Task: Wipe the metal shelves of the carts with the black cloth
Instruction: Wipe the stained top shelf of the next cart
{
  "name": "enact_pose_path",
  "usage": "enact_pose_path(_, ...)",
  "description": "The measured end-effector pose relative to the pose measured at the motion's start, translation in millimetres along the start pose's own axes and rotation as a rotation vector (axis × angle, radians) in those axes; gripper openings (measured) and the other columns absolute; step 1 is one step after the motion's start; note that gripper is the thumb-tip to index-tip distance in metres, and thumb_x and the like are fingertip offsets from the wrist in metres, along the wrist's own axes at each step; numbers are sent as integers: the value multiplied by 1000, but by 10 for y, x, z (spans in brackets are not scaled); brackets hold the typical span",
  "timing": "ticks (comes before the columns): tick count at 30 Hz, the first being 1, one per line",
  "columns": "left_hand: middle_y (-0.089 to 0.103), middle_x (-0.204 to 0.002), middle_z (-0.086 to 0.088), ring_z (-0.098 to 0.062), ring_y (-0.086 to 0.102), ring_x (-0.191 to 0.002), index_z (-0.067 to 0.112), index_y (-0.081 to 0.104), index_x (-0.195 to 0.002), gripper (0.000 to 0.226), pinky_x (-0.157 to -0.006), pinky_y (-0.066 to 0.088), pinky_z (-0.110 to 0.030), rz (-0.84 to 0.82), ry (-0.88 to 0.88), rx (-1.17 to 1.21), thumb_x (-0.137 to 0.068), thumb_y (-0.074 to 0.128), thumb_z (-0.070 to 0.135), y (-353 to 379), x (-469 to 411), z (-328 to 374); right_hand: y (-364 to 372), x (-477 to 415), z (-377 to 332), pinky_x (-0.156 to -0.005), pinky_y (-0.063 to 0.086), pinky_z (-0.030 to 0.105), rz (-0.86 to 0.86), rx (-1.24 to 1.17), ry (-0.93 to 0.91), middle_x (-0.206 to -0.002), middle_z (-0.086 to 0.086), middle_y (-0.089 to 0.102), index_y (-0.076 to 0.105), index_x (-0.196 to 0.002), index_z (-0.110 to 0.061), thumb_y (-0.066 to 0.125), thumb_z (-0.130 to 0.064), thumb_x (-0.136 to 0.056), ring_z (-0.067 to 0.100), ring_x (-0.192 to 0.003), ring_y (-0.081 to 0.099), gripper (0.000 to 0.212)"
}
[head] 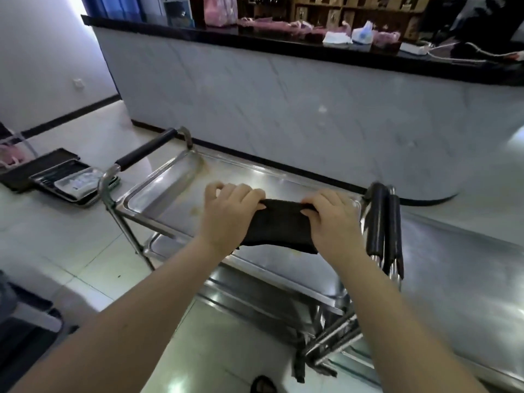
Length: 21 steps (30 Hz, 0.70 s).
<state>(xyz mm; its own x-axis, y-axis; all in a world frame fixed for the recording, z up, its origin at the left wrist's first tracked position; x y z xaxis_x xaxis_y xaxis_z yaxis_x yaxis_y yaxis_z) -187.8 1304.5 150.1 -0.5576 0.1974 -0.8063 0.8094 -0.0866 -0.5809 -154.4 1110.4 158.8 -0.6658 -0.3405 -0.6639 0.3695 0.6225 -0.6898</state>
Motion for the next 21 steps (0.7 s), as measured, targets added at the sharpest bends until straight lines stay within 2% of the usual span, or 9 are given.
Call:
enact_pose_path(4, 67, -82, 6, -21, 61, -74, 22, 69, -90, 15, -81, 33, -39, -79, -102, 35, -97, 58, 30, 392, 3, -87, 392, -154, 358, -83, 32, 22, -125, -143, 125, -91, 0, 63, 69, -93, -12, 61, -5, -86, 13, -89, 47, 12)
enact_pose_path(8, 67, -82, 6, -20, 60, -75, 21, 70, -89, 15, -81, 29, -36, -101, -233, 123, -93, 58, 28, 717, -285, -228, 643, -527, 588, -86, 40, 31, -143, -143, 155, -91, 0, 63, 70, -93, -12, 62, -5, -86, 22, -89, 54, 12)
enact_pose_path(12, 67, -82, 10, -18, 60, -78, 26, 69, -87, 14, -81, 29, -35, -143, -327, 228, -89, 57, 33, 1052, -636, -424, 725, -897, 753, -86, 35, 21, -119, -132, 214, -94, 1, 64, 71, -95, -11, 67, 1, -84, 22, -93, 53, 17)
enact_pose_path(16, 66, -86, 11, -17, 60, -83, 28, 68, -89, 16, -82, 27, -33, -206, -298, 369, -89, 54, 36, 1388, -925, -568, 804, -1084, 909, -88, 30, 6, -68, -122, 304, -95, 0, 64, 70, -96, -11, 62, 1, -86, 16, -94, 50, 17)
enact_pose_path(18, 66, -87, 12, -16, 59, -84, 27, 67, -90, 15, -83, 27, -33, -233, -268, 472, -89, 54, 35, 1539, -1011, -619, 846, -1110, 951, -88, 33, 10, -45, -89, 363, -95, -2, 63, 70, -96, -12, 60, -3, -87, 16, -94, 51, 16)
enact_pose_path(21, 65, -88, 12, -17, 59, -82, 27, 67, -91, 19, -83, 32, -37, -273, -203, 610, -89, 51, 38, 1738, -1070, -679, 871, -1086, 942, -88, 42, 24, 14, -37, 448, -96, -6, 60, 69, -95, -14, 59, -3, -88, 16, -93, 55, 16)
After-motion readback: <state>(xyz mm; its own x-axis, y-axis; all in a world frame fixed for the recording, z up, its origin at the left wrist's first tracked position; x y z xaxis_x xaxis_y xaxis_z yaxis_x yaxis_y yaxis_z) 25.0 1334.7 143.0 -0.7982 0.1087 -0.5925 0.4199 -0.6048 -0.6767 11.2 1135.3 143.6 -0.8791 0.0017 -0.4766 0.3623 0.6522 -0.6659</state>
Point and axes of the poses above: each hand's wrist, its own x-axis away from the middle knuckle, its own y-axis out of the palm, z = x × y, the point moved 4 cm from there along -x, towards the middle knuckle
